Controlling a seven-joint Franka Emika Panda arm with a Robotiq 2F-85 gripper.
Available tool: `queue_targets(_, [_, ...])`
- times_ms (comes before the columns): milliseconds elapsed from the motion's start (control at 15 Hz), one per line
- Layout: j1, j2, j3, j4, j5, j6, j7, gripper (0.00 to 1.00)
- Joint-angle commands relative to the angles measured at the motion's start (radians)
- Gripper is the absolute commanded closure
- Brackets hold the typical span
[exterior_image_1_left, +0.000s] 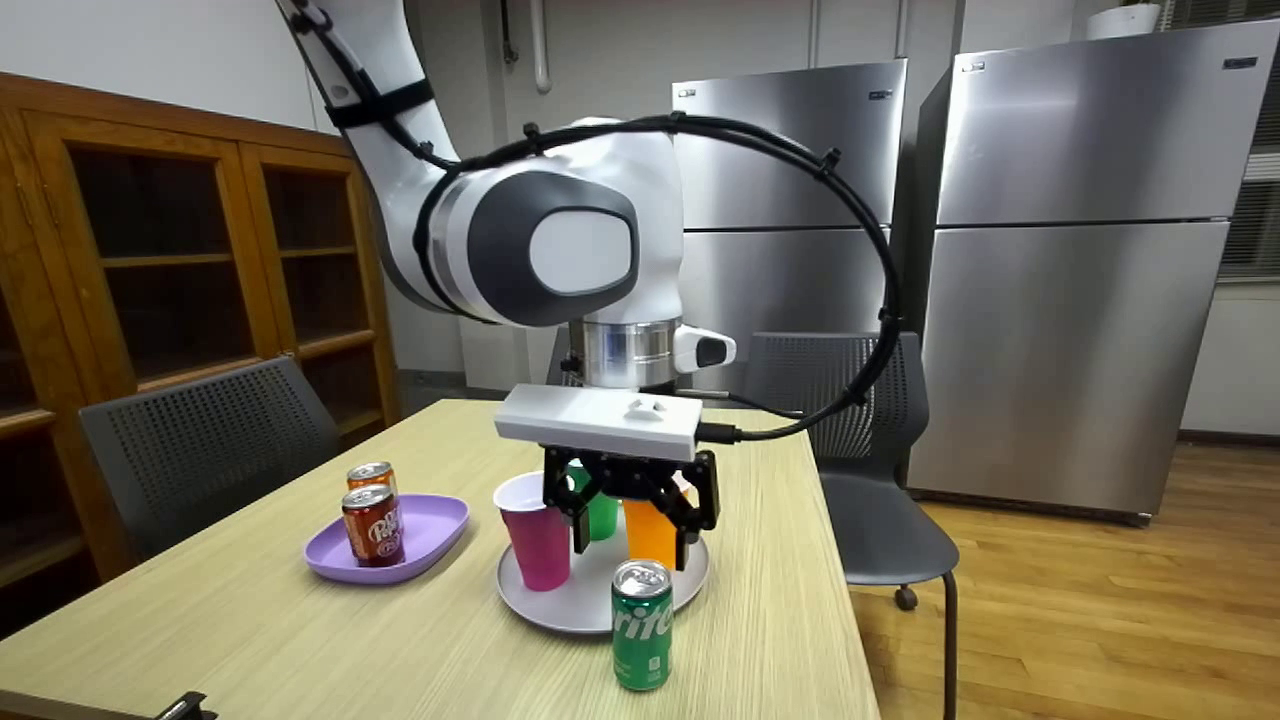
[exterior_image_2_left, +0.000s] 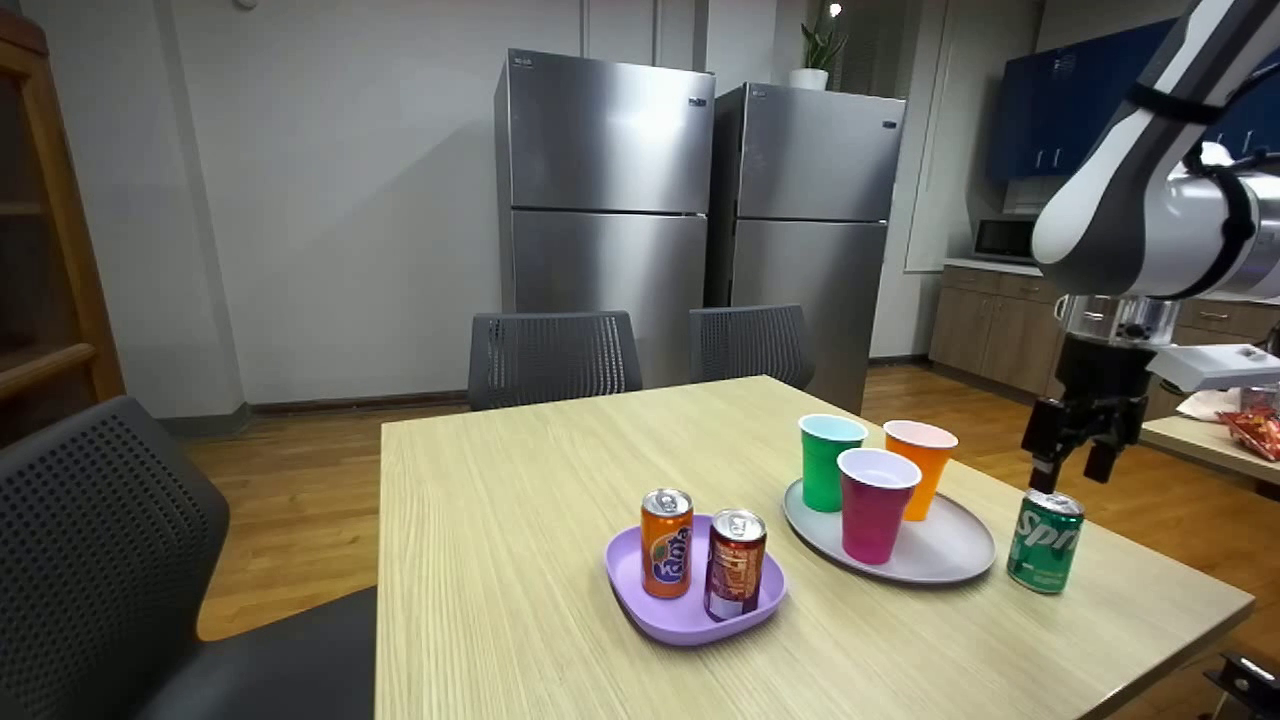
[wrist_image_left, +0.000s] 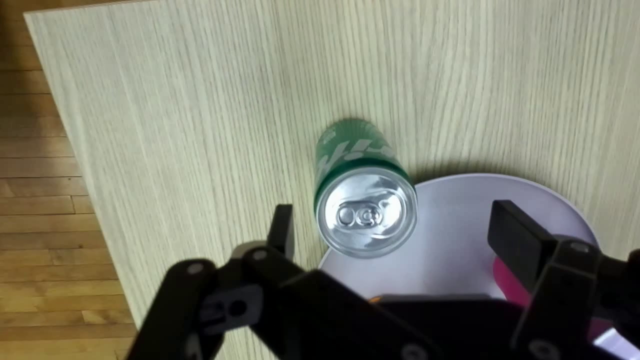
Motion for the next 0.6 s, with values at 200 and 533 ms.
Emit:
queue_targets(200, [-0.063, 0.074, 0.053, 0.013, 0.004, 0.066, -0.077, 0.00])
queue_targets(533, [-0.091, 0.124, 0.091, 0.037, 0.001, 0.087, -0.071, 0.00])
